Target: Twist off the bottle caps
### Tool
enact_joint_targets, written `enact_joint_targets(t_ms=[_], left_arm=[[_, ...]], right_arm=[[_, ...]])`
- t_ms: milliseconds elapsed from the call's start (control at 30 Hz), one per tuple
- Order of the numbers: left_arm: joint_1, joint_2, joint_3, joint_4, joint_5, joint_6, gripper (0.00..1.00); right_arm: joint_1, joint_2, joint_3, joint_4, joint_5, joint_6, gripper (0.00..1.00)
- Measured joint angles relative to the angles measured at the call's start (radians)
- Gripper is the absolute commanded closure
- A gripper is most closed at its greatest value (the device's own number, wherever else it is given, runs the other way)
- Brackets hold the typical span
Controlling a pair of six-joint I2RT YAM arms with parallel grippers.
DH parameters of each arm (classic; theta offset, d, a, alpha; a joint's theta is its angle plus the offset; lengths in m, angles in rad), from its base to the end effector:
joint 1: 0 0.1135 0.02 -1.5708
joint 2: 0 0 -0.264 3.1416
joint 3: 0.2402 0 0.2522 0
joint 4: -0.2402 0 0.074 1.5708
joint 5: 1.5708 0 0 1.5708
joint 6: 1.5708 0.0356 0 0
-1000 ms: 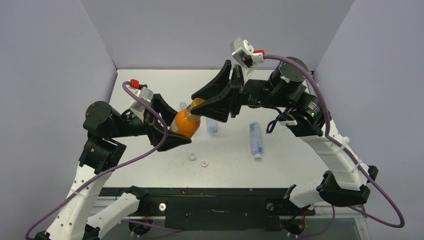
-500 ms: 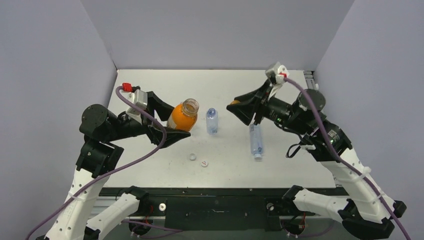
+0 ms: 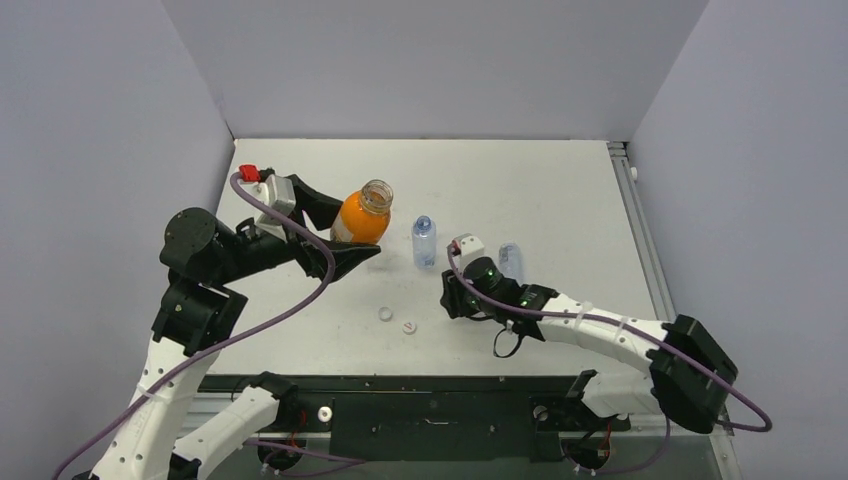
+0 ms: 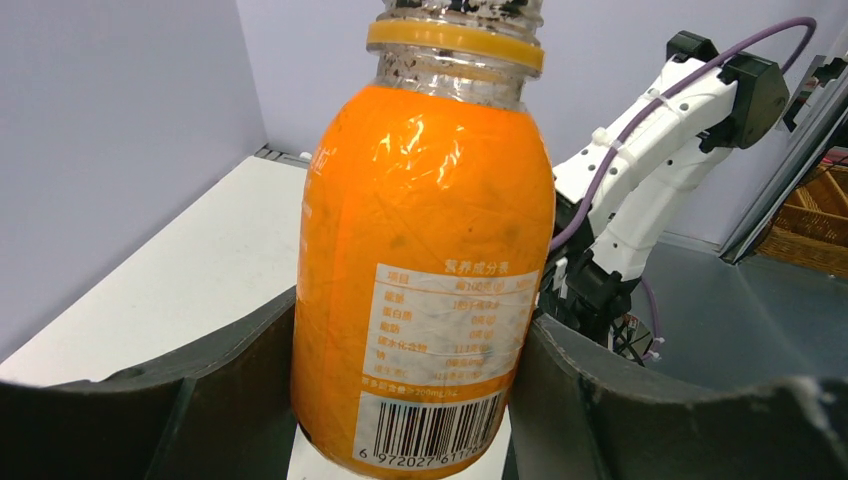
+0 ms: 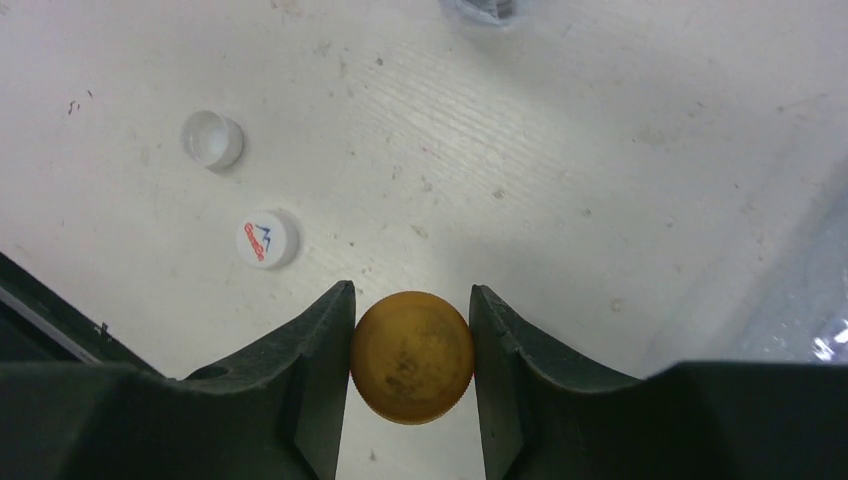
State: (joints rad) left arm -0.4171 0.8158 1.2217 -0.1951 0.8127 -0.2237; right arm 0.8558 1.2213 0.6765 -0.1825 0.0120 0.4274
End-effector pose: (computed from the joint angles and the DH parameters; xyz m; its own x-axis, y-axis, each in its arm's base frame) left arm 0.1146 -0.0790 0.4782 -0.0193 -0.1583 -0.9872 0.9471 0.3136 -0.0688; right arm 0.1656 0.1900 0.2130 -0.7072 -0.1823 -0.6831 -0.5011 0.8109 0.3024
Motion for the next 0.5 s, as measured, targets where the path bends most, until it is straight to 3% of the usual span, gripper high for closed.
enact_joint_targets(t_ms=[367,500], left_arm=[[0.000,0.001,0.000,-0.021,-0.007,0.005,1.00],[0.000,-0.002,0.000,-0.034,-0.008,0.010,1.00]], right_arm=[[0.117,0.339,-0.011,0.402,0.169,0.021,1.00],[0.135,0.392,-0.026,0.465,0.225,0.024,0.80]])
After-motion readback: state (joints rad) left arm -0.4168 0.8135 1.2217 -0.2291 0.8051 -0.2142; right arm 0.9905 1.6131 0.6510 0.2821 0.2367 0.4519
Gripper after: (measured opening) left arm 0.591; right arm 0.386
